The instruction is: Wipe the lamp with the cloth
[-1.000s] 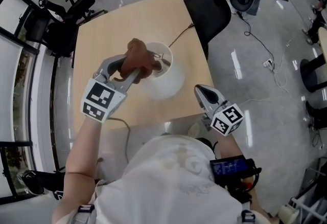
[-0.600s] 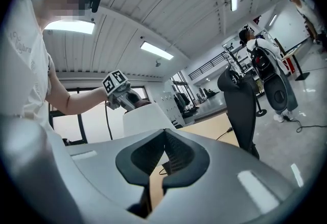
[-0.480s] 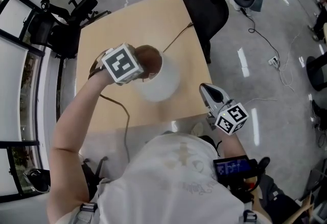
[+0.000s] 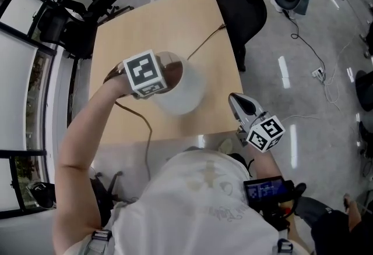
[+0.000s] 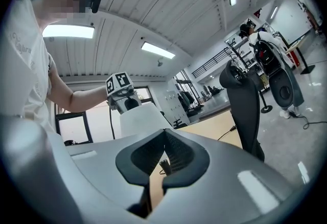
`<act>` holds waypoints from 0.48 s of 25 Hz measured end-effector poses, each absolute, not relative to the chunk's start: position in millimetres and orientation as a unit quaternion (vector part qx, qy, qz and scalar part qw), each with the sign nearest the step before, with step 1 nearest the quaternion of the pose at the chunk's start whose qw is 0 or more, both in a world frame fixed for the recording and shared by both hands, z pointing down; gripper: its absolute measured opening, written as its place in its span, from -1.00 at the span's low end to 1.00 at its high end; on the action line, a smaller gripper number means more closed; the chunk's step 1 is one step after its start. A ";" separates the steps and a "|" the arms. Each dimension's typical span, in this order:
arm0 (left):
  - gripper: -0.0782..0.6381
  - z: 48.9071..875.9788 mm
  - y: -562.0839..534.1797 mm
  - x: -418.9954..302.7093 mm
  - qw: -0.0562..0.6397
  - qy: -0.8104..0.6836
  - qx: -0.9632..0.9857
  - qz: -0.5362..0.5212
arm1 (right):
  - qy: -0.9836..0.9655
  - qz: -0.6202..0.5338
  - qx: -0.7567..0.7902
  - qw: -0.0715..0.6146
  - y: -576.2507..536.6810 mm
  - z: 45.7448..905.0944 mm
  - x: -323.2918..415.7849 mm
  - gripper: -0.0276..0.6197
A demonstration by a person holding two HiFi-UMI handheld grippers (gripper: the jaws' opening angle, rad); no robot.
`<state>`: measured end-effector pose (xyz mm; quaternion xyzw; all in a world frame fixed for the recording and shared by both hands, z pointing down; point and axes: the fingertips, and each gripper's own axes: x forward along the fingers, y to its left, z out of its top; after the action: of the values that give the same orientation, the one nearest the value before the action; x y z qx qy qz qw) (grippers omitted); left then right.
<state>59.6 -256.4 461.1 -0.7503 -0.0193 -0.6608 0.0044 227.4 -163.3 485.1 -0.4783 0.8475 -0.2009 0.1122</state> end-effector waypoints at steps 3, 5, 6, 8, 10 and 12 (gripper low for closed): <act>-0.37 456.1 -271.1 57.6 0.030 0.010 -0.724 -0.689 | 0.851 -0.203 -0.472 0.112 -165.5 487.2 230.8 -0.88; -0.37 443.4 -292.5 62.2 0.082 0.052 -0.719 -0.688 | 0.853 -0.201 -0.468 0.111 -166.6 484.8 230.2 -0.88; -0.37 437.5 -300.7 65.1 0.099 0.071 -0.721 -0.682 | 0.854 -0.200 -0.466 0.111 -167.0 483.6 229.9 -0.88; -0.37 432.5 -307.9 67.9 0.108 0.098 -0.730 -0.668 | 0.856 -0.200 -0.464 0.111 -167.8 483.1 229.8 -0.88; -0.37 433.2 -307.8 68.9 0.097 0.107 -0.739 -0.658 | 0.855 -0.204 -0.463 0.115 -169.3 485.5 231.3 -0.88; -0.37 437.0 -300.4 70.4 0.067 0.094 -0.752 -0.649 | 0.854 -0.207 -0.463 0.118 -170.4 487.2 233.1 -0.88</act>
<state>70.4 -300.4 437.0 -0.7524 0.0936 -0.6486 0.0666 233.1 -170.4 487.2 -0.4625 0.8541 -0.2066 0.1178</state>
